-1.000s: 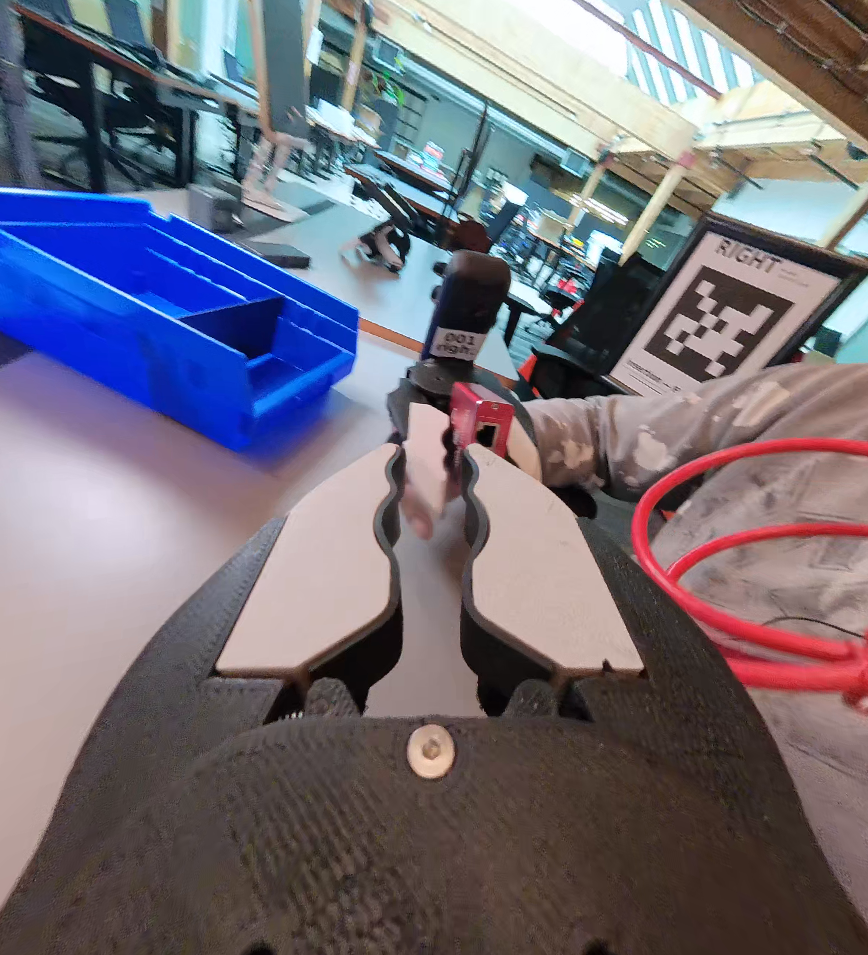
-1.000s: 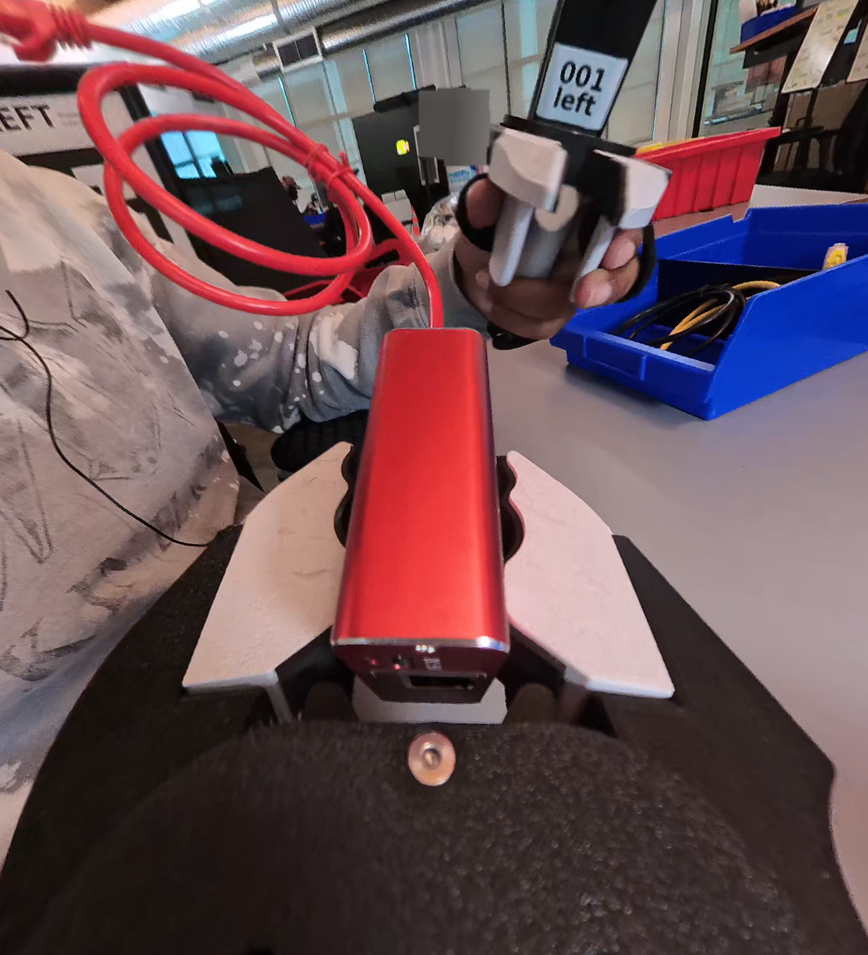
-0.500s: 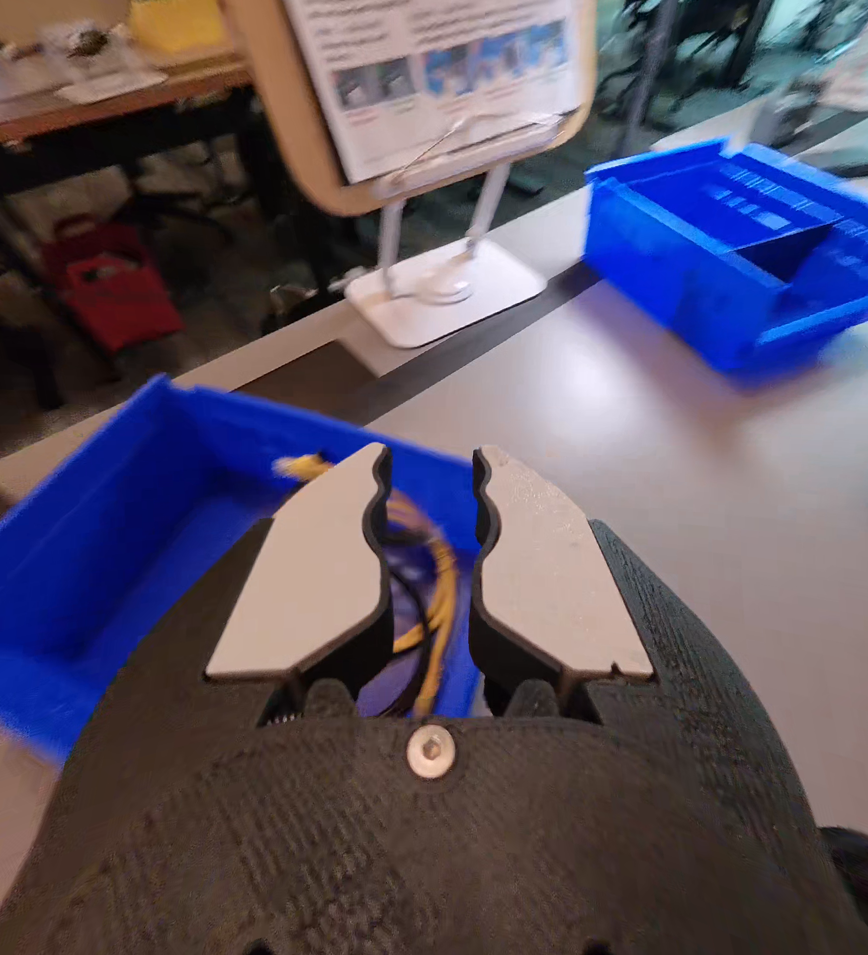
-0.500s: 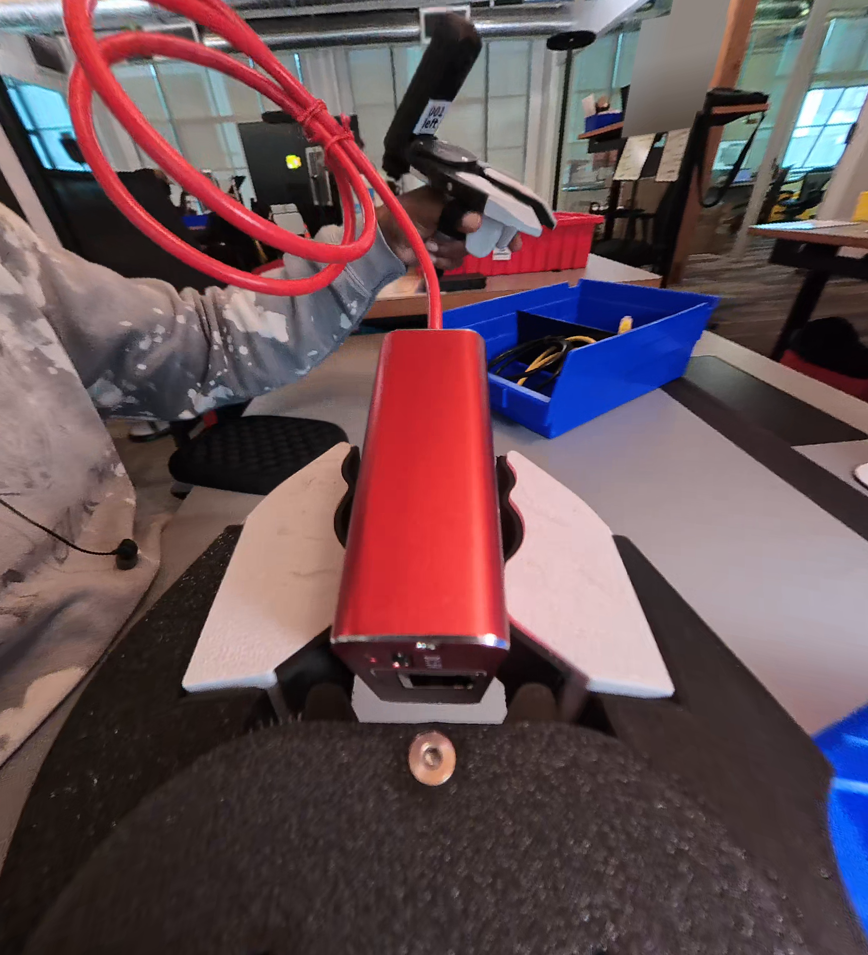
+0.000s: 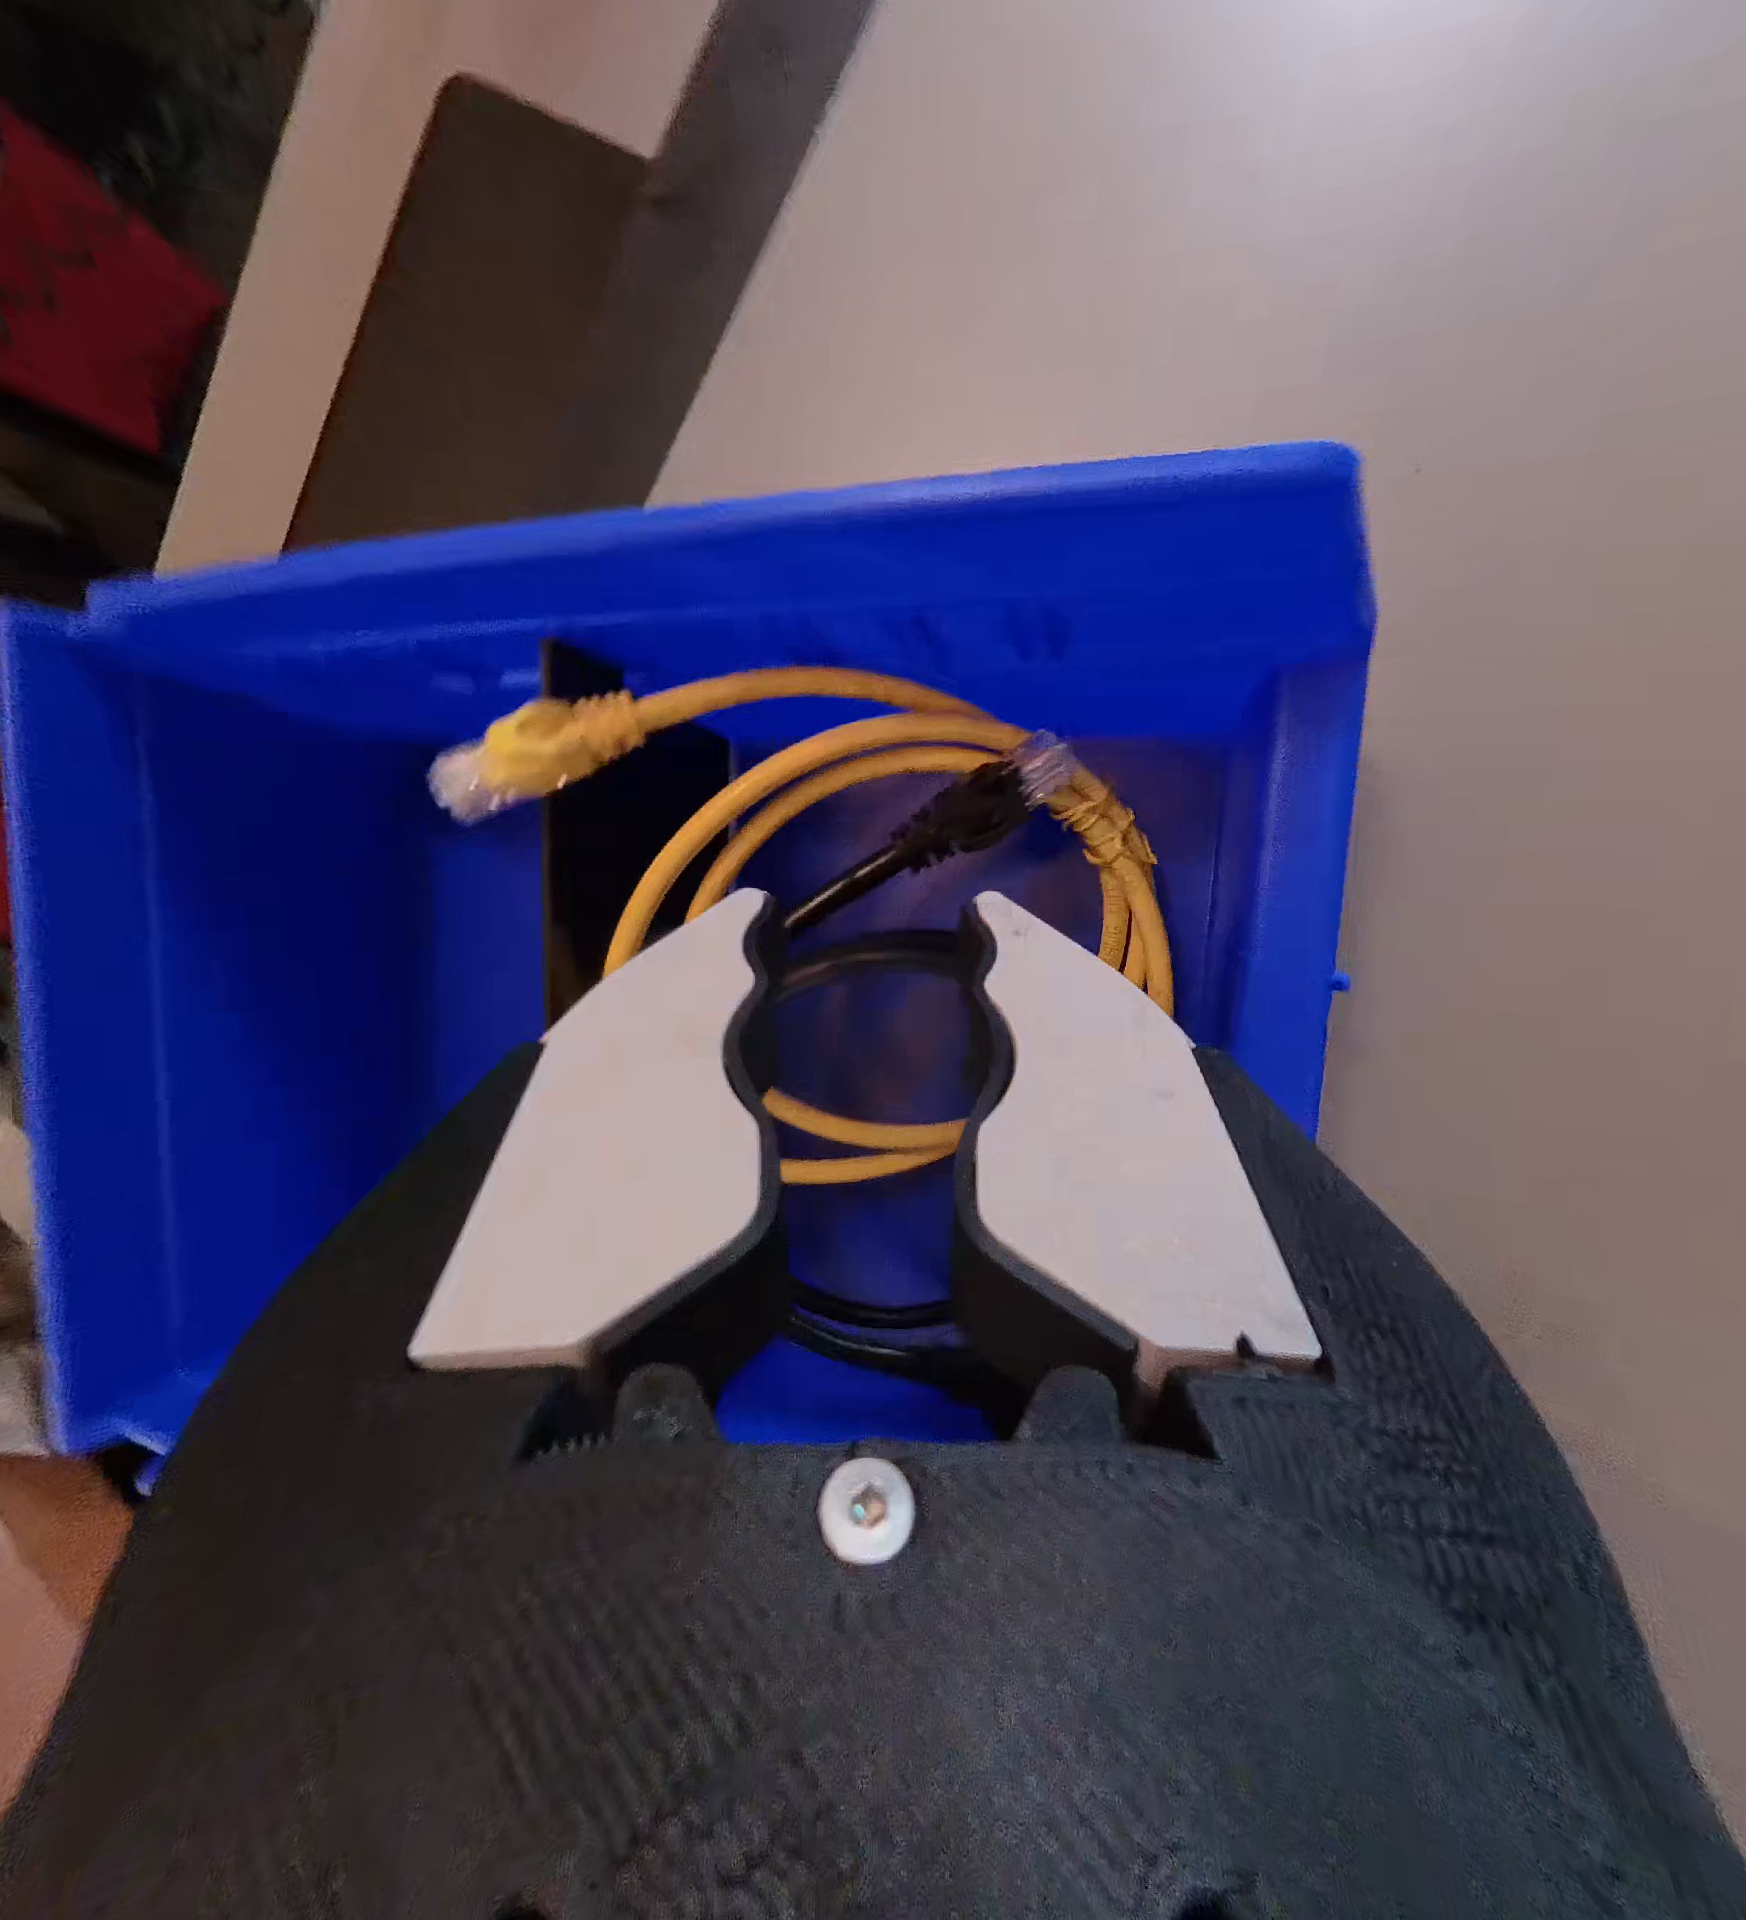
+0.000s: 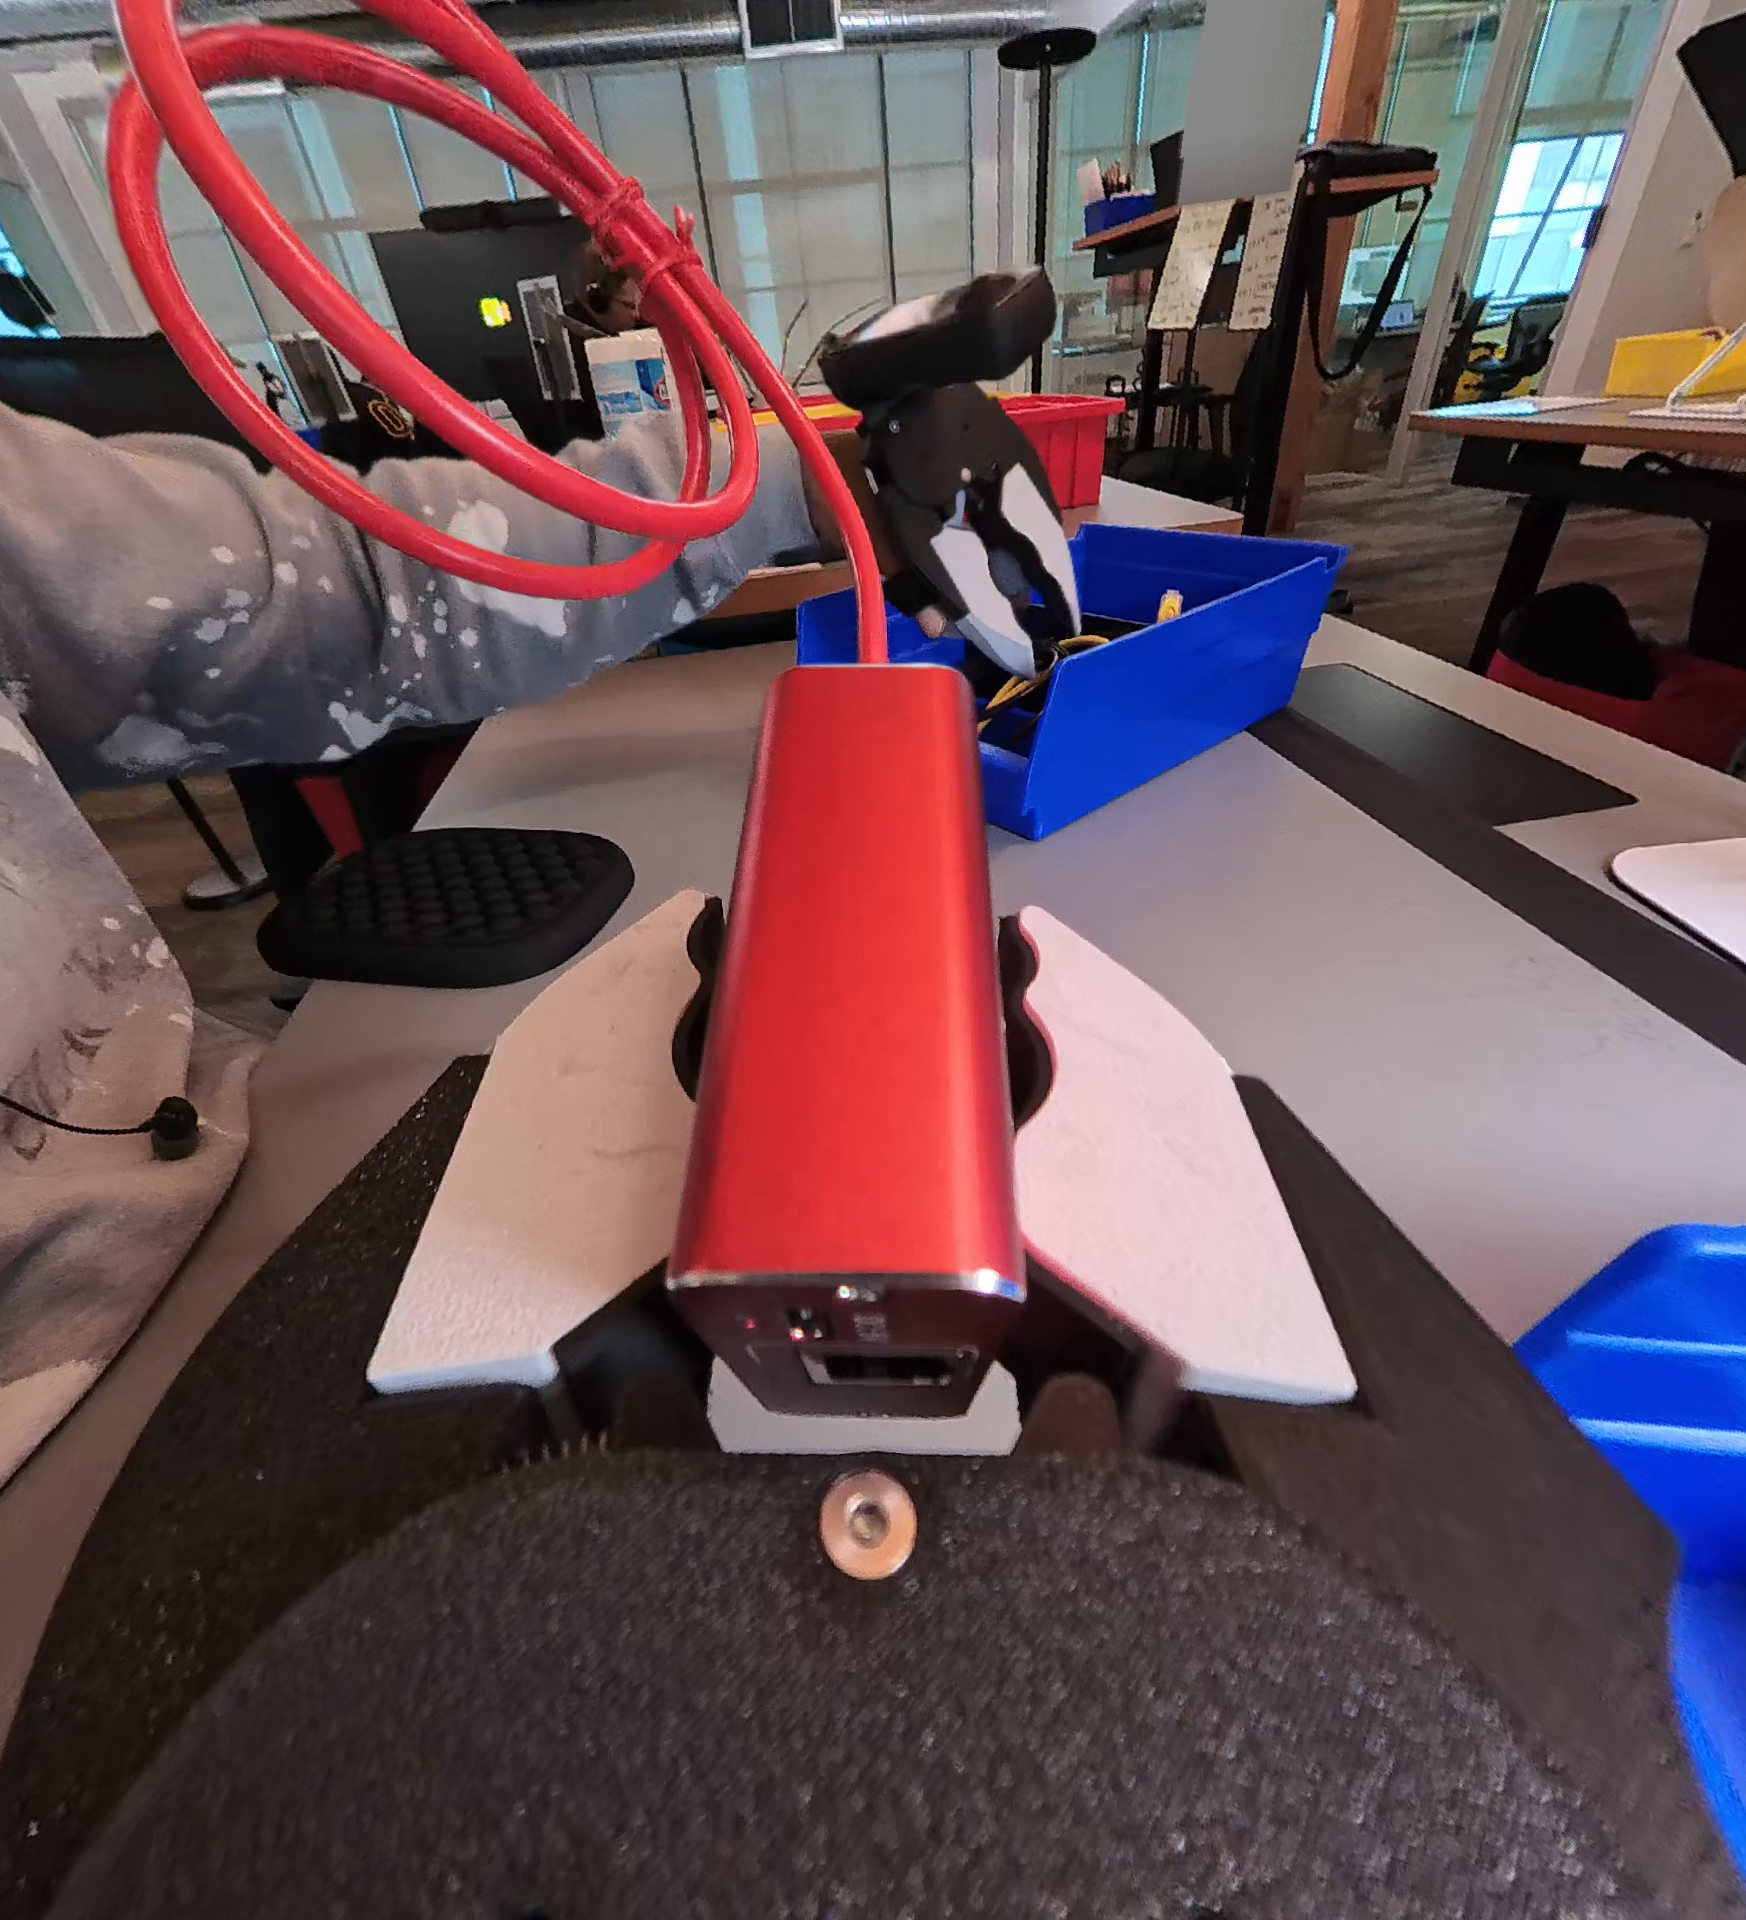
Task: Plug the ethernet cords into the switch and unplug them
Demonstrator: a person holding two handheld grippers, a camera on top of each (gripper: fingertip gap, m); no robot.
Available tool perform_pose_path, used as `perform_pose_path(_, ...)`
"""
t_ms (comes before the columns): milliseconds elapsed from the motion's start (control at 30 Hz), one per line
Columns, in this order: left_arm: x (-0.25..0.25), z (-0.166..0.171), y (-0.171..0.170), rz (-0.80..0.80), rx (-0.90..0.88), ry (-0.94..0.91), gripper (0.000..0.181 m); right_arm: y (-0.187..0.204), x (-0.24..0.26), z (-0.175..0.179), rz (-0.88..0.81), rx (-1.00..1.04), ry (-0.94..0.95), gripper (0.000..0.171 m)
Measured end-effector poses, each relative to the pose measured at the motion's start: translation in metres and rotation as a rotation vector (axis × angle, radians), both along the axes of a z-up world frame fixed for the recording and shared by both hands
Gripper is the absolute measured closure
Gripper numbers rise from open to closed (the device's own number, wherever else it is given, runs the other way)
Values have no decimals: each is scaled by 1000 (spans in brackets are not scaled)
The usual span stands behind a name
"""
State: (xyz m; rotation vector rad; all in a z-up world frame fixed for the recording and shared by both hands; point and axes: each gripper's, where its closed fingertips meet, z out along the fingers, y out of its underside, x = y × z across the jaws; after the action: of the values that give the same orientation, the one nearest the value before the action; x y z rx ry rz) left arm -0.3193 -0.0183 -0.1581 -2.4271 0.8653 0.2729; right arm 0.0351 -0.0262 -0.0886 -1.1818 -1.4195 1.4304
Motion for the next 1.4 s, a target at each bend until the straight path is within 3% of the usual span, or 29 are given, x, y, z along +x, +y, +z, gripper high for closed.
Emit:
perform_pose_path(333, -3, -30, 8, -300, -150, 308, 149, 2, 0, -6, 1, -28, -11, 120)
perform_pose_path(533, -3, -39, 16, -400, -66, 424, 153, 6, 0, -10, -6, -48, -16, 121)
perform_pose_path(833, -10, -24, 19, -396, 130, 439, 166, 10, -1, -13, -22, -41, -27, 121)
perform_pose_path(967, -17, 14, 14, -315, 162, 325, 169, 11, -2, -15, -39, -7, -41, 121)
perform_pose_path(1233, -22, 130, -6, -210, 308, 207, 168, 4, -3, -13, -13, 2, -32, 121)
perform_pose_path(1400, 1, 184, -25, -230, 369, 86, 170, 0, -4, -13, -8, 46, -33, 121)
